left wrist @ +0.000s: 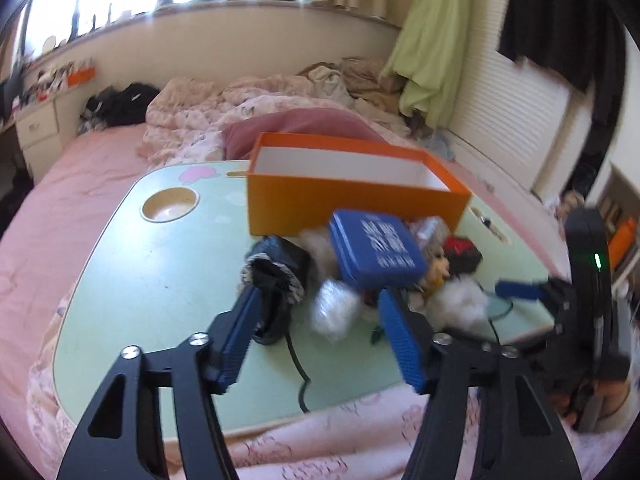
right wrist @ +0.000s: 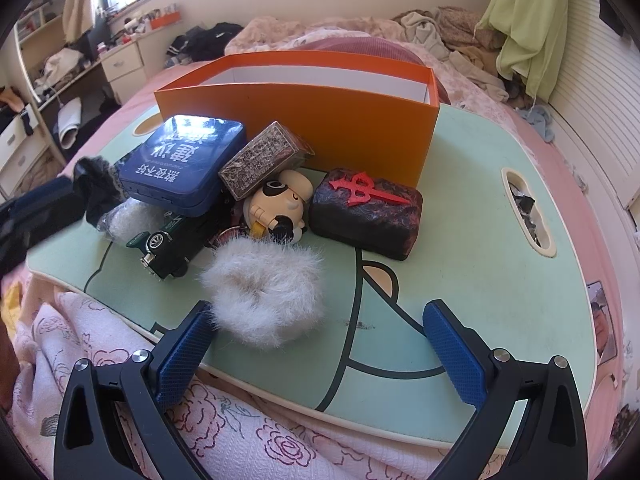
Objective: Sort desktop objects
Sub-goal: 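Drop black lace pouch in box with left gripper while right drops white fur ball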
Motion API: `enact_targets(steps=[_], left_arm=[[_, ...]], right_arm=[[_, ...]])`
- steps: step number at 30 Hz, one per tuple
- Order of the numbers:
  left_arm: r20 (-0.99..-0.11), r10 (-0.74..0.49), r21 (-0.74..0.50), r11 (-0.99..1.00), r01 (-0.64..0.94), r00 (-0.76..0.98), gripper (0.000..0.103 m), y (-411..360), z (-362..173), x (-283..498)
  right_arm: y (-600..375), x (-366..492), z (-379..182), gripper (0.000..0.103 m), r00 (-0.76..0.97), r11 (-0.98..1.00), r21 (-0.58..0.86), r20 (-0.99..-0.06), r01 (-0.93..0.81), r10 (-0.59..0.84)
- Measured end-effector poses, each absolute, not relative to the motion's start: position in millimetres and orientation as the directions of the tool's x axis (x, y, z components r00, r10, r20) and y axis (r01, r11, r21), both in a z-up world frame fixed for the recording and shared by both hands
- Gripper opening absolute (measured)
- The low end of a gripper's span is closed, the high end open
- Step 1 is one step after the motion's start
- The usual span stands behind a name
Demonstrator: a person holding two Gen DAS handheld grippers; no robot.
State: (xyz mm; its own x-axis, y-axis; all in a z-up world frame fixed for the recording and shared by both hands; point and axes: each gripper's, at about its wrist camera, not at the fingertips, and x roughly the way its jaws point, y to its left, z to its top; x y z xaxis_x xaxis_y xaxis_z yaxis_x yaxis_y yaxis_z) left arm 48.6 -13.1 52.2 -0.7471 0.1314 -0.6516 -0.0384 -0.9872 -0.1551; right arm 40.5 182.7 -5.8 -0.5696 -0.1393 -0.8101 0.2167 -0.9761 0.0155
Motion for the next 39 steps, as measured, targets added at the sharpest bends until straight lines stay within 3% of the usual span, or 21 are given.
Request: enact_targets(steps=[5,9,13,15,17,22,24,25,29,35,39], left_arm=[[-0.69,0.088,-0.193,-0.979,0.066,-0.719,0.051,-39.7,37.9,13.4],[-0.749,0.123,-0.266,-0.956,0.126,-0.651,0.051,-54.8,6.2,-8.6],[-0.691,0.136,-0.317,-0.94,0.128,-0.71,0.051,-66.5,17.8,2.9],[-0.654,0.118,-0.33,-0.933,0.141,-0.747,0.053,-74.1,28.0,7.9],[-0.642,0.083,-0.33,-0.927,0.177,-0.762,0.063,-82.7,34.4,5.0],[-0.706,0.117,-0.32,-0.933,0.167,-0.699,0.063,-79.0,25.9,-32.9],[-0.723,0.178,-0.338,-0.934,0.117,-0.668,0.055,-68.6,14.5,-39.3],[-0.727,0.183,-0.34,-0.933,0.115,-0.662,0.046,-64.6,10.5,-39.3],[-0.686,0.184,-0.363,-0.925,0.112,-0.704,0.034,-67.0,17.9,-15.6],[-0.542,0.178,-0.406,-0.911,0.071,-0.821,0.032,-76.7,73.7,27.4],[-0.477,0.183,-0.361,-0.932,0.002,-0.86,0.032,-56.7,119.1,14.8]], right_arm=[[176.5,38.6,-2.9,0.103,-0.573,-0.976,0.026,-0.806,0.216,-0.149],[185.4,39.7,4.2,0.1,-0.592,-0.959,0.144,-0.761,0.244,-0.265],[190.3,46.4,14.9,0.095,-0.629,-0.938,0.211,-0.699,0.274,-0.341],[185.4,46.9,17.6,0.093,-0.635,-0.935,0.2,-0.691,0.292,-0.346],[178.3,46.6,18.0,0.091,-0.629,-0.934,0.184,-0.698,0.305,-0.343],[174.5,34.7,17.1,0.087,-0.628,-0.942,0.153,-0.712,0.299,-0.314],[172.1,28.7,11.5,0.063,-0.606,-0.946,0.146,-0.737,0.29,-0.3],[171.7,27.8,8.5,0.038,-0.59,-0.942,0.156,-0.745,0.297,-0.31],[177.9,41.9,17.2,0.037,-0.645,-0.93,0.186,-0.677,0.317,-0.355],[193.9,57.8,42.5,0.037,-0.746,-0.924,0.227,-0.544,0.309,-0.383],[194.4,36.5,88.2,0.037,-0.813,-0.936,0.216,-0.466,0.277,-0.348]])
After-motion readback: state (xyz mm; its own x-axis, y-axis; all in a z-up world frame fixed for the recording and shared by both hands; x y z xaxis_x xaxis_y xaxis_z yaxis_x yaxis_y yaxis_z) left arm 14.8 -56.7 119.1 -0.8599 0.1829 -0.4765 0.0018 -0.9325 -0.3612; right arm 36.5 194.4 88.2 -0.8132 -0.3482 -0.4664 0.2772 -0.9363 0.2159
